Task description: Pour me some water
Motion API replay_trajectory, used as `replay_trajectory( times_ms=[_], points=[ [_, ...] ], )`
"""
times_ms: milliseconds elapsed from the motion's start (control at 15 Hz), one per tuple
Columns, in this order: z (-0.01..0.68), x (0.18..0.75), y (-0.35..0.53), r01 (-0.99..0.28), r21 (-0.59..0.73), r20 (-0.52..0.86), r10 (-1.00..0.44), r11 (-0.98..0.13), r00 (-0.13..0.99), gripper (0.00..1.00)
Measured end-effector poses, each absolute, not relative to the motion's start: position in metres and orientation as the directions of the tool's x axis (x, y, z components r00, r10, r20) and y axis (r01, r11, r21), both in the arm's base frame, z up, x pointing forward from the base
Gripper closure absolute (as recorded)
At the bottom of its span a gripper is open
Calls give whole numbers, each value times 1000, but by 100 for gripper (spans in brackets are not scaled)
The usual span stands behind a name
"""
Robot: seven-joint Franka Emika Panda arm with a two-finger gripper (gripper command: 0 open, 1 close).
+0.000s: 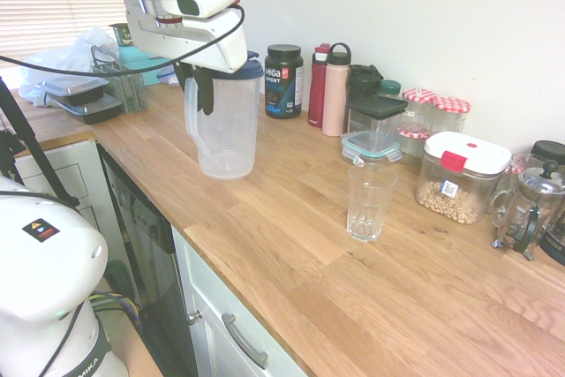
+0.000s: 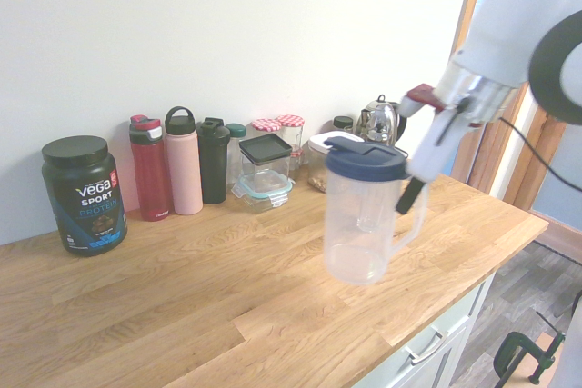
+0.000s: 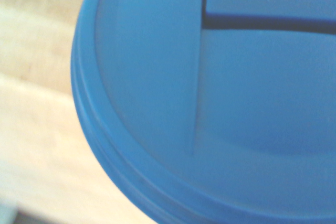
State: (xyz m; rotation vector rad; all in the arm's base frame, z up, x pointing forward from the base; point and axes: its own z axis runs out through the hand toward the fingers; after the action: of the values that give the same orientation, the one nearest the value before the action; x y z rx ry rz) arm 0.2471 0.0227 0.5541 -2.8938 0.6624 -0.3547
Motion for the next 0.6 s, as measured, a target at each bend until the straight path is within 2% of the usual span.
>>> replay_trajectory(
  times_ms=[400, 600],
  points=[
    [543, 174, -118, -188, -159, 210, -220, -969, 953, 100],
    [536, 160, -173, -177, -142, 206, -204, -974, 957, 100]
  ],
)
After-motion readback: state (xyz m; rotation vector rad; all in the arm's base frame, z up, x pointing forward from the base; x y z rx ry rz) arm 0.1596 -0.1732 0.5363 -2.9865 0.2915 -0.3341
